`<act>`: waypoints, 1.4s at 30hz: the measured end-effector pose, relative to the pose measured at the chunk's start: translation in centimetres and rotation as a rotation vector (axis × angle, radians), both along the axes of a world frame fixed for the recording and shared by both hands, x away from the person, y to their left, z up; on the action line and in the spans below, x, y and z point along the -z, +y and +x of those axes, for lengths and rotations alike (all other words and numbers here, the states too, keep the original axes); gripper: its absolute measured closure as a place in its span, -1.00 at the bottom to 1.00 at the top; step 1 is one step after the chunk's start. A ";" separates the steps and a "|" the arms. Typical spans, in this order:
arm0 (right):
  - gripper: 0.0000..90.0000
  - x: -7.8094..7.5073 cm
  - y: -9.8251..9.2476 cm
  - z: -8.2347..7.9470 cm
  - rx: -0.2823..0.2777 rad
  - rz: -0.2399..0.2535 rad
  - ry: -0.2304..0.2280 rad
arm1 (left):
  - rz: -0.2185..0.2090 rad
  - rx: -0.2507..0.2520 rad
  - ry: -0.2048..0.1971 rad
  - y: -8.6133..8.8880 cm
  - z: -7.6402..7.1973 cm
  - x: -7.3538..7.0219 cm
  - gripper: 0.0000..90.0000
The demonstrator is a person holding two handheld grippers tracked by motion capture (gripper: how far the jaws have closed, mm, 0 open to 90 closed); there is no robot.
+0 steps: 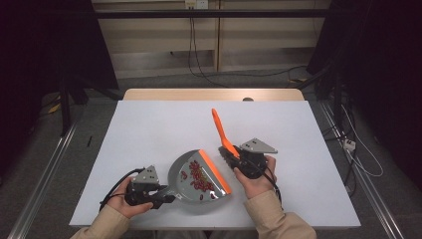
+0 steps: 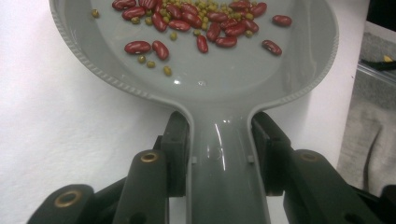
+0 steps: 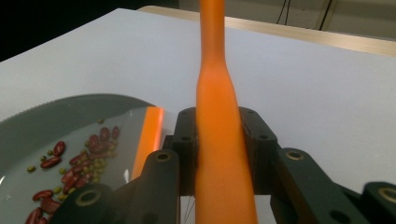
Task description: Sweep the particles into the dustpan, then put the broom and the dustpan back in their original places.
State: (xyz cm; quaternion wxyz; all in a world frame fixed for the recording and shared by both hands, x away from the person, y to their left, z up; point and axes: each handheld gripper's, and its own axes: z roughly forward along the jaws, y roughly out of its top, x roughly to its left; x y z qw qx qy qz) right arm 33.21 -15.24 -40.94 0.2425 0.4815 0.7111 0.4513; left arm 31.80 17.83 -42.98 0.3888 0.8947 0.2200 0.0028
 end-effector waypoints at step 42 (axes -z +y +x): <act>0.58 0.2 -7.3 -0.1 0.122 -0.010 0.022 | -0.032 -0.394 -0.053 3.4 3.6 -0.4 0.40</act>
